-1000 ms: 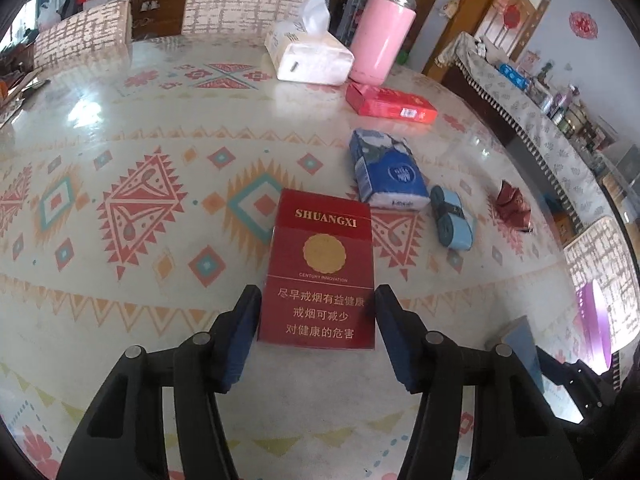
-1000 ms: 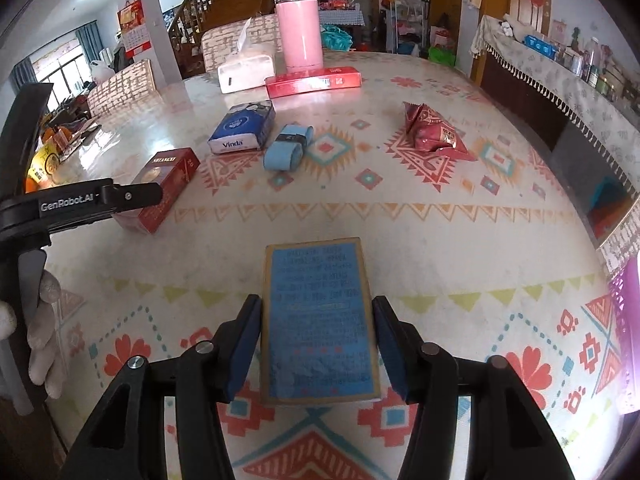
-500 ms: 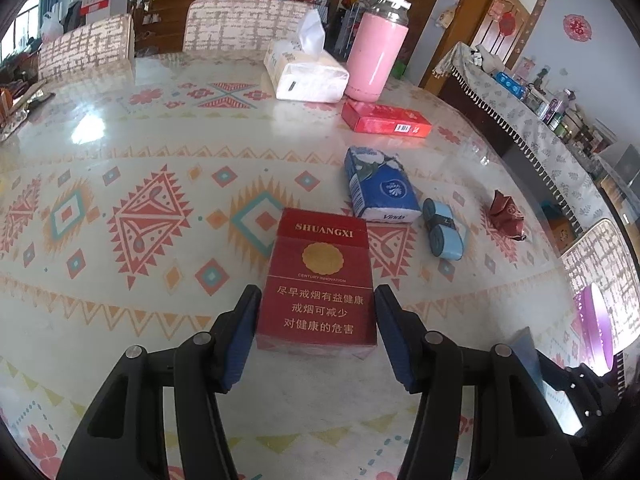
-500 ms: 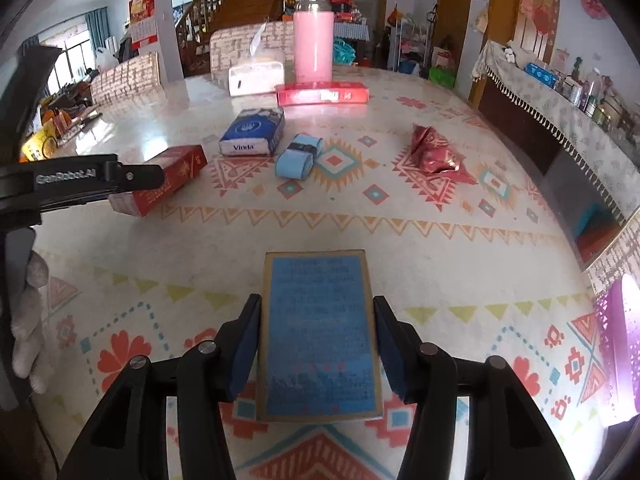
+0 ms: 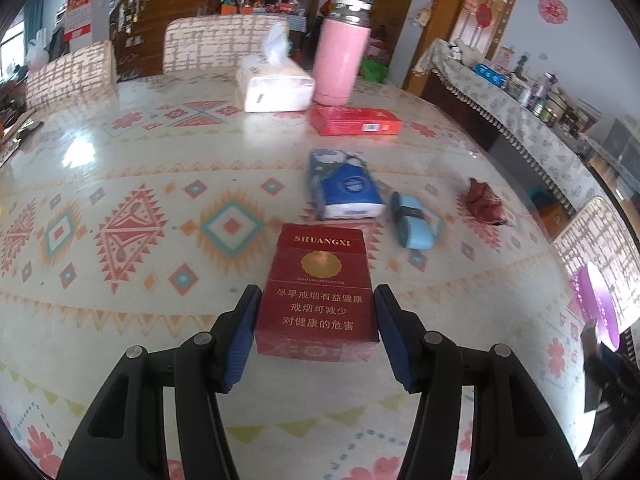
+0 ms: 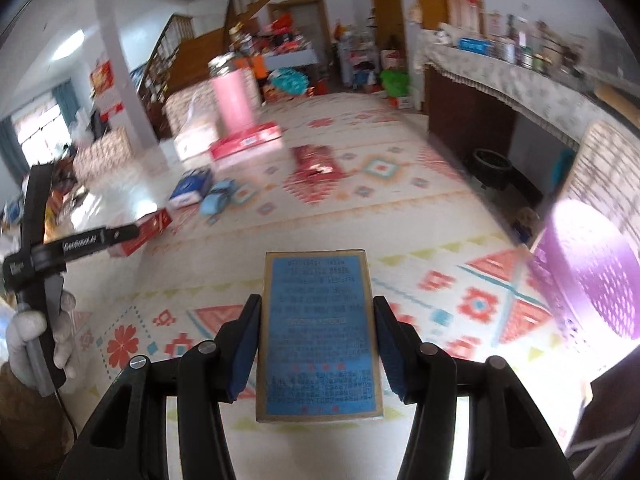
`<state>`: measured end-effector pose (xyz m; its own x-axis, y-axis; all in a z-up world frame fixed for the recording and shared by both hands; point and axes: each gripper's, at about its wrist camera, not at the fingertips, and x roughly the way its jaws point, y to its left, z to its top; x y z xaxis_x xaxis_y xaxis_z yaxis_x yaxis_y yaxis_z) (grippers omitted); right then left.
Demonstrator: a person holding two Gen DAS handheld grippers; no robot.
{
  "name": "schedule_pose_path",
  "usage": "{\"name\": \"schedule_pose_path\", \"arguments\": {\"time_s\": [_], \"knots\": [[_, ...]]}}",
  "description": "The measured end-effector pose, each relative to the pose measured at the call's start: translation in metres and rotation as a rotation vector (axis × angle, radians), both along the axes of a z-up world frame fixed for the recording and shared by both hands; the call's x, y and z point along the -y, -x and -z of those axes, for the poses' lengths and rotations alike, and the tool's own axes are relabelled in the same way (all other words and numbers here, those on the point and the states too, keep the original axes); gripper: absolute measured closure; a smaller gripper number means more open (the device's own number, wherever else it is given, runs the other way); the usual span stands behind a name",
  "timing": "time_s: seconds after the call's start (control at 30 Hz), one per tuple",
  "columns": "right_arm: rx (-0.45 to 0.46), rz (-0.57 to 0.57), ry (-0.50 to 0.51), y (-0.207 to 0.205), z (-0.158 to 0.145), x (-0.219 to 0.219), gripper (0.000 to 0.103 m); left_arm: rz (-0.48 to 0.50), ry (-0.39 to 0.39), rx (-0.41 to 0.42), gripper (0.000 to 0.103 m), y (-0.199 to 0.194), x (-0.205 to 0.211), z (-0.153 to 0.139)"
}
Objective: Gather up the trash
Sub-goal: 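Carry cigarette box and blue card to the purple basket and release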
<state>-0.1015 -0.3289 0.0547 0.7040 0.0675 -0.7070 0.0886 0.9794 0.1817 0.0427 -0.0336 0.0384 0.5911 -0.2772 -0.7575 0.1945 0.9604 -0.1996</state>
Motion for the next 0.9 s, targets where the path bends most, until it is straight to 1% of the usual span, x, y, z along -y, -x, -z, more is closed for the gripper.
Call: {"name": "schedule_pose_path", "arguments": {"time_s": [0.07, 0.23, 0.33, 0.5, 0.6, 0.73, 0.87, 0.9], "knots": [[0.014, 0.032, -0.020, 0.010, -0.002, 0.019, 0.044, 0.006, -0.008, -0.002, 0.047, 0.002, 0.008, -0.001], [0.055, 0.106, -0.075, 0.032, -0.008, 0.065, 0.044, 0.048, 0.021, -0.030, 0.047, 0.014, 0.031, -0.007], [0.076, 0.146, -0.108, 0.042, -0.009, 0.090, 0.044, 0.089, 0.044, -0.043, 0.048, 0.023, 0.052, -0.013], [0.085, 0.204, -0.169, 0.056, -0.004, 0.132, 0.044, 0.186, 0.008, -0.004, 0.048, 0.037, 0.108, -0.034], [0.086, 0.240, -0.184, 0.064, 0.000, 0.156, 0.044, 0.259, 0.013, 0.007, 0.048, 0.043, 0.146, -0.043], [0.089, 0.284, -0.193, 0.075, 0.004, 0.188, 0.044, 0.353, 0.024, 0.003, 0.048, 0.048, 0.198, -0.048], [0.089, 0.322, -0.197, 0.082, 0.006, 0.216, 0.044, 0.441, 0.022, -0.008, 0.048, 0.051, 0.254, -0.044], [0.090, 0.331, -0.197, 0.084, 0.006, 0.223, 0.044, 0.454, 0.021, -0.009, 0.048, 0.051, 0.262, -0.043]]}}
